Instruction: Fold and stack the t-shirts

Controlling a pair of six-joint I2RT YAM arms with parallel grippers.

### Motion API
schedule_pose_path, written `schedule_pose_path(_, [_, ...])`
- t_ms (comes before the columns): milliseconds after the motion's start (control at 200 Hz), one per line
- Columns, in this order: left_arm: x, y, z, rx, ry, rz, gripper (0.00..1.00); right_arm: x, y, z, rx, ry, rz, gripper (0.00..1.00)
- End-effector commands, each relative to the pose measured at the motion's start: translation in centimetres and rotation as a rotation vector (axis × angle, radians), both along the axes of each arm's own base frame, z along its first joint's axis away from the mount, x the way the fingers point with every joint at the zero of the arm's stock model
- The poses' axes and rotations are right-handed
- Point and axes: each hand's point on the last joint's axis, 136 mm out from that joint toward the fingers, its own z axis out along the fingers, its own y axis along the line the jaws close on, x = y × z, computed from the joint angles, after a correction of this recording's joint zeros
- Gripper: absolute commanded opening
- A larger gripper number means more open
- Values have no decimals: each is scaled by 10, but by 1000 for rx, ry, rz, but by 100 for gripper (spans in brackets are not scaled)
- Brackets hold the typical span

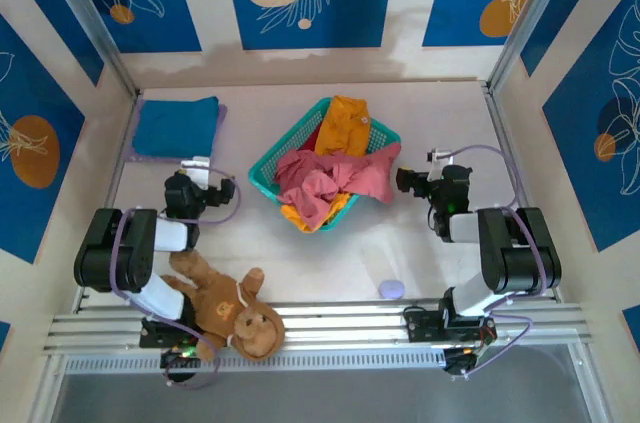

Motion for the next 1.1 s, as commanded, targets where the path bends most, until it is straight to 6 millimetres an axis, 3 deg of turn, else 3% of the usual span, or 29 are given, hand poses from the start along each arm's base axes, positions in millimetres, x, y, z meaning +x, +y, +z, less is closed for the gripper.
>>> schedule_pose_path(0, [5,-3,13,-21,-32,-13,99,9,-1,15,-12,-51,3,99])
schedule_pose_path(585, [6,-3,13,-19,-31,-12,99,9,-1,15,-12,-51,3,99])
schedule_pose_path(725, [3,15,15,-21,-53,100,99,10,-4,19,-13,-47,-15,99])
schedule_pose_path(910, [1,29,30,13,-46,206,99,14,-22,34,-36,63,-136,99])
schedule_pose_path(1090, [-1,40,66,31,5,271,99,-9,-18,65,-9,136,-192,99])
